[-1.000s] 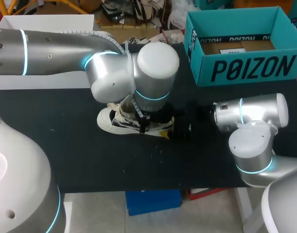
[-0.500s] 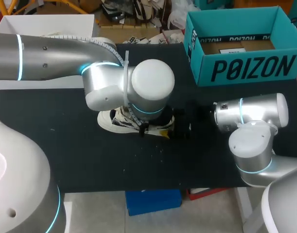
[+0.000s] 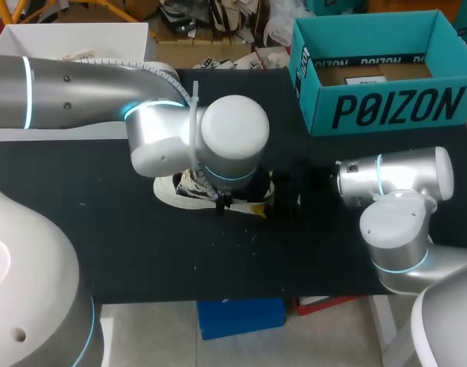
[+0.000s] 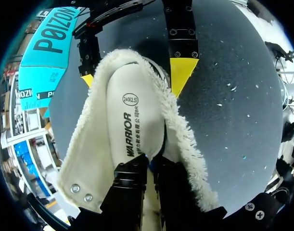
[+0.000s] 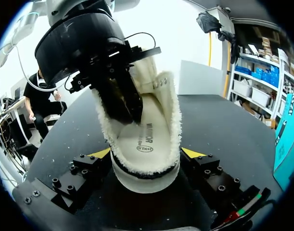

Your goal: Take the shoe out of the shoebox, open the shoe tongue, remove and reinsert the insole, then place the shoe into the shoebox

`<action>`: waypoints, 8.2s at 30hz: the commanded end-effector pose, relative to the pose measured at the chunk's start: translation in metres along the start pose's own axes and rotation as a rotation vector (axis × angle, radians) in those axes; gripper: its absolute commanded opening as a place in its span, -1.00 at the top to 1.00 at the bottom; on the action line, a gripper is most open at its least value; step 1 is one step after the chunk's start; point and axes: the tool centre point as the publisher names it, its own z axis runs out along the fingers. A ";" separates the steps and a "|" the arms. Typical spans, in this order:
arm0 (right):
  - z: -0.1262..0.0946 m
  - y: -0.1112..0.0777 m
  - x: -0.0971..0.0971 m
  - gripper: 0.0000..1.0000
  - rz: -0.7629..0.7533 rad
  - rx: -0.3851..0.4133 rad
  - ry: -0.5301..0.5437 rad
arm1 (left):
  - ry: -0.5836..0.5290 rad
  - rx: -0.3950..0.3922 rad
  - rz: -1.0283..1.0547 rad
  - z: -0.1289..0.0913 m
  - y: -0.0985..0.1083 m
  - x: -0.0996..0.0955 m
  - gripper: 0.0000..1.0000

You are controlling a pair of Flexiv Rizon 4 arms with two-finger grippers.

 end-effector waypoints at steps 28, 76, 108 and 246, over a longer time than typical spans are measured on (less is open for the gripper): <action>0.000 0.000 -0.001 1.00 0.001 0.004 0.001 | 0.216 0.380 0.022 -0.041 0.011 0.003 1.00; 0.000 0.000 -0.001 1.00 0.001 0.004 0.001 | 0.023 0.390 0.030 -0.025 -0.056 -0.014 0.12; 0.000 0.000 -0.001 1.00 0.001 0.004 0.001 | 0.084 1.202 0.206 -0.203 -0.065 -0.020 1.00; -0.001 0.001 -0.001 0.28 0.002 -0.003 -0.001 | 0.701 1.714 -0.475 -0.434 -0.022 -0.038 1.00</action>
